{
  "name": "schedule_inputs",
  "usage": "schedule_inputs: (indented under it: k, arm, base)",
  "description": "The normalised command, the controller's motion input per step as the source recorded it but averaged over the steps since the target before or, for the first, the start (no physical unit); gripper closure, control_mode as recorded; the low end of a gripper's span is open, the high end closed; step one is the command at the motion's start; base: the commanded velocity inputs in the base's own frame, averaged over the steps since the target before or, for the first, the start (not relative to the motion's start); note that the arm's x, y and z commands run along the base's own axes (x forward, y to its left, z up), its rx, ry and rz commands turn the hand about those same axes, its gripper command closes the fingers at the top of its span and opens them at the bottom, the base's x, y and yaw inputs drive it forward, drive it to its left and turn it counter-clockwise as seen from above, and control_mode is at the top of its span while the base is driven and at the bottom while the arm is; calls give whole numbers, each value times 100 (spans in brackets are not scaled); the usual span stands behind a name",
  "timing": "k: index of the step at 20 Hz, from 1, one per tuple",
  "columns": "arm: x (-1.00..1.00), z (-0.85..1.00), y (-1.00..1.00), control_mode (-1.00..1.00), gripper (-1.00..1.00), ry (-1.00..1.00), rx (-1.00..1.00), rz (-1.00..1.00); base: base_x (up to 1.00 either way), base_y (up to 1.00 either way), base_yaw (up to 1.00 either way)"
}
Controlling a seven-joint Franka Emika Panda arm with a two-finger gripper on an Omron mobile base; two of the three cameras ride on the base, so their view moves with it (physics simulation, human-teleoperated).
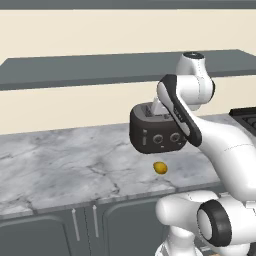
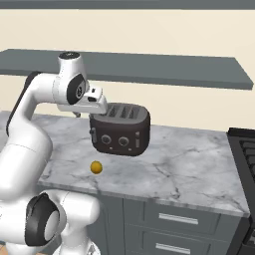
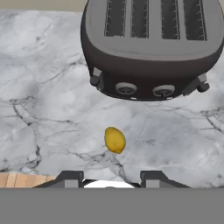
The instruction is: Pick the lemon from the counter and place it in the cabinet.
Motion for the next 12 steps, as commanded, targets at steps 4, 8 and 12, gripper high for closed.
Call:
schedule_inputs:
  k: [4,8,12]
  arm:
    - [0,-11,-1,-100,-100,0,0,0]
    - [-7,-56,0,-100,-100,0,4,3]
    - [-22,-78,-6,-100,-100,5,5,8]
  base:
    - [0,0,0]
    - [0,0,0]
    - [0,0,0]
